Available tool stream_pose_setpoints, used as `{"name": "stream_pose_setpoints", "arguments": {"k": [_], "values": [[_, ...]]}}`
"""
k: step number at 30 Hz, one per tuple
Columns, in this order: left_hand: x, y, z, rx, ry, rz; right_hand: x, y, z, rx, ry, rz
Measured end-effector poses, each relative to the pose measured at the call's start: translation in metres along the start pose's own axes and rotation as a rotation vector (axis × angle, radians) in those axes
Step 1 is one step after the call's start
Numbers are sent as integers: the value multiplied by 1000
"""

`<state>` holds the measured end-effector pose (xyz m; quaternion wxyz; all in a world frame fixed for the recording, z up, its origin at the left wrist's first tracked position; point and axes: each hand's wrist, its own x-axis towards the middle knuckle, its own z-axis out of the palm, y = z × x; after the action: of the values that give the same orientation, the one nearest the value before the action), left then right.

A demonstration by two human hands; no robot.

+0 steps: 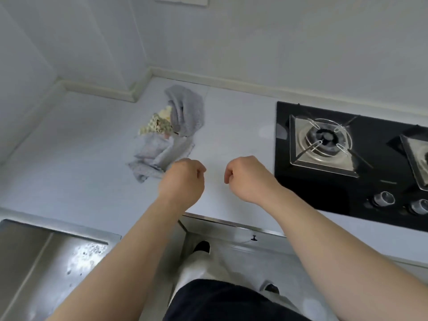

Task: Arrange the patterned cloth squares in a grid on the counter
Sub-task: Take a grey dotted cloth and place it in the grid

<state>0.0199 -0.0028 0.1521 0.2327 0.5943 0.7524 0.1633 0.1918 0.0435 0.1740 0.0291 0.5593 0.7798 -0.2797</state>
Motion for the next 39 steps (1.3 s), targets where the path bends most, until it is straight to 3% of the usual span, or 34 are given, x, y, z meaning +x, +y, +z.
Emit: {"name": "stream_pose_setpoints", "arguments": {"k": [4, 7, 14, 19, 22, 25, 29, 34, 39], "values": [[27, -61, -6, 396, -115, 28, 33, -37, 27, 5, -28, 52], [38, -99, -5, 531, -150, 69, 48, -57, 46, -14, -76, 92], [42, -137, 25, 365, 95, 108, 71, -65, 94, -74, -118, 30], [7, -111, 10, 127, 419, 312, 61, -65, 100, 107, 61, -129], [-17, -82, -20, 91, 445, 446, 48, -68, 92, 236, 232, -201], [-32, -61, -45, 33, 413, 364, 36, -66, 71, 270, 360, -240], [-33, -43, -58, -55, 456, 323, 18, -55, 28, 426, 296, -307], [-7, -25, -54, -122, 468, 283, 14, -28, -10, 659, 161, -206], [45, -35, -9, -49, 356, 223, 50, 25, -2, 488, 82, -124]]}}
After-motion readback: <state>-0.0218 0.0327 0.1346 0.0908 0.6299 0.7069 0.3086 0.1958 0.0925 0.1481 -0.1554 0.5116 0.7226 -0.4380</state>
